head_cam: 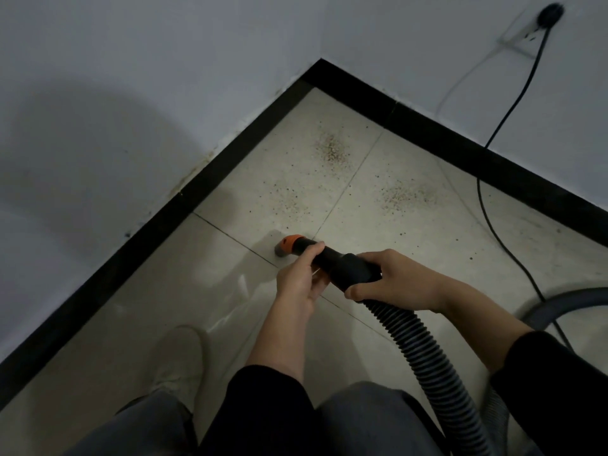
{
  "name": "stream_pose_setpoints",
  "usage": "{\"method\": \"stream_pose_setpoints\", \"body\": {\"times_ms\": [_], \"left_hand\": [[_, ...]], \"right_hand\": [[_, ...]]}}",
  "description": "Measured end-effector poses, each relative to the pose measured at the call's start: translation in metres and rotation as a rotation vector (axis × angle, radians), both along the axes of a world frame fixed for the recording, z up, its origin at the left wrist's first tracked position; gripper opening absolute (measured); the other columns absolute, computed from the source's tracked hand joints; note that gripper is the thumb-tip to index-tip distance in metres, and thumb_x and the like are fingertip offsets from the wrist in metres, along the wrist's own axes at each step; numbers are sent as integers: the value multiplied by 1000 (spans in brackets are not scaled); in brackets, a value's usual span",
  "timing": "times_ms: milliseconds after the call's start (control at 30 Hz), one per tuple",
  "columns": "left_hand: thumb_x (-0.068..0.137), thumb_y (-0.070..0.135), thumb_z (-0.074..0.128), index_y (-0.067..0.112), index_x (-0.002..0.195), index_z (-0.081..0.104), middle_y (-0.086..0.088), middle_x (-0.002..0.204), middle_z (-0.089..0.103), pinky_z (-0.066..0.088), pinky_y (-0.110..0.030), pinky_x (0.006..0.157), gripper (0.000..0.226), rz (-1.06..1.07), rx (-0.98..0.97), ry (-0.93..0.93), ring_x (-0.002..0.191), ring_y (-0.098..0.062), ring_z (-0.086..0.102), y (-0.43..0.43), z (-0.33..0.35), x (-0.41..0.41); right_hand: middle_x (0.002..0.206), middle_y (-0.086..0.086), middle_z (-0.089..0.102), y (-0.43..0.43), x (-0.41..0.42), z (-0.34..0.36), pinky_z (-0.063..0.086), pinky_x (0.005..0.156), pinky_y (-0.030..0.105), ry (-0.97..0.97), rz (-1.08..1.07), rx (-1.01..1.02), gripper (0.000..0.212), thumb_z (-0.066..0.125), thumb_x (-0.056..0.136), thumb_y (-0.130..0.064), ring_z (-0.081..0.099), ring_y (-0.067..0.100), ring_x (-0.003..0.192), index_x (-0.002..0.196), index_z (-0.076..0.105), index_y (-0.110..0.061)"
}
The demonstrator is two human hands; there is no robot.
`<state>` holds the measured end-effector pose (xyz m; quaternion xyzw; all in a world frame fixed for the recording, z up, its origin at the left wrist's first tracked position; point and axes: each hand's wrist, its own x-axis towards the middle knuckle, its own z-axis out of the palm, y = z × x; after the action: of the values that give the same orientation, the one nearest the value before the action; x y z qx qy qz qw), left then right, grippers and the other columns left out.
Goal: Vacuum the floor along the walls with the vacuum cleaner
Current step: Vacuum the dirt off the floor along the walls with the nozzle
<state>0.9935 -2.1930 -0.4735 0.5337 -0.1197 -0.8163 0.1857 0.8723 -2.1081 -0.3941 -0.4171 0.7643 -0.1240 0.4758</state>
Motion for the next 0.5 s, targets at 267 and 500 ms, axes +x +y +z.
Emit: {"method": "stream_pose_setpoints", "body": {"times_ms": [267,500], "left_hand": [[87,14,72,4,107,62,-14,110,67,59,-28,64,25,-69,14,56,84,-21,68,-6,1,-14],[86,13,73,3,118,59,-16,120,64,58,-31,69,36,-107,22,74,89,-22,66,-14,0,-28]], "right_hand": [[80,1,66,-4,-1,-2,55,63,30,227,10,13,30,74,76,-32,64,14,68,98,62,-17],[90,2,57,1,7,-14,45,63,26,469,-8,-47,31,69,77,-31,55,17,77,99,53,-17]]}}
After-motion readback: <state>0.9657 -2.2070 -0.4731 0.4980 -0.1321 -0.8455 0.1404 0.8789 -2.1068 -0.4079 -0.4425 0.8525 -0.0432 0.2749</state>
